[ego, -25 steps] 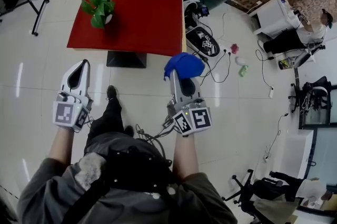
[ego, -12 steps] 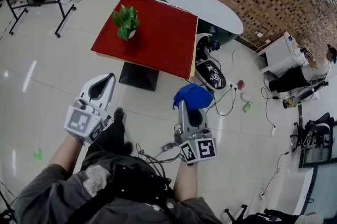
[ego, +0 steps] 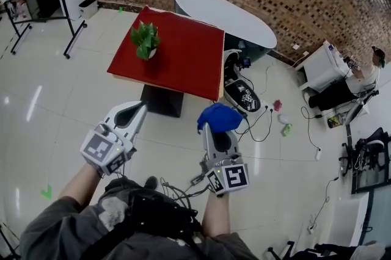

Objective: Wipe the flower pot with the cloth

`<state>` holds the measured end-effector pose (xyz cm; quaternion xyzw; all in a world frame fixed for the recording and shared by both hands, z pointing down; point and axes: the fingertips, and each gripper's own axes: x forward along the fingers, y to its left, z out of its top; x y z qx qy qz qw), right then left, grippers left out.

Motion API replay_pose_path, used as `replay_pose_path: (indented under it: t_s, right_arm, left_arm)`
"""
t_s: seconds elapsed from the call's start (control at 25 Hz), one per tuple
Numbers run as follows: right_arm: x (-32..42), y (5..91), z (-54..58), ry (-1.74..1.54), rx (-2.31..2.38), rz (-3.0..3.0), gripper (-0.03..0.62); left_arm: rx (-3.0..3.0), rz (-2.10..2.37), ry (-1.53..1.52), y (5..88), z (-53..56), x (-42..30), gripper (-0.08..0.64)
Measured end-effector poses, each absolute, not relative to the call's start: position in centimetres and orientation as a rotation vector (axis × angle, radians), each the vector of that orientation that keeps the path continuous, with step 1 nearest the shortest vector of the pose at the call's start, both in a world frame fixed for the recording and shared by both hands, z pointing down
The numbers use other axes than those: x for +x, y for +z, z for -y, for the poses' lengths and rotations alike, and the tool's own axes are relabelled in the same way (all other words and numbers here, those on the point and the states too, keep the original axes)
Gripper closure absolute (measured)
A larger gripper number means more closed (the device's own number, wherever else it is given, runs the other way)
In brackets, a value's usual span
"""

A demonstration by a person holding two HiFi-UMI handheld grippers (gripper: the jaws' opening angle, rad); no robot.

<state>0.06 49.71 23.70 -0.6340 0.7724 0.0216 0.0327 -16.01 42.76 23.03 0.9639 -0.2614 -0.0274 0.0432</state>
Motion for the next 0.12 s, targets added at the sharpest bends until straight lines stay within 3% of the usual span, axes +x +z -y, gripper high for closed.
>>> replay_pose_path:
  t_s: [0.12]
  right_arm:
    - [-0.38,22.75,-48.76,0.069,-1.926,-2.366,0.515]
  left_arm:
    - [2.972,0.719,-0.097,22.01,-42.71,-15.77,0.537]
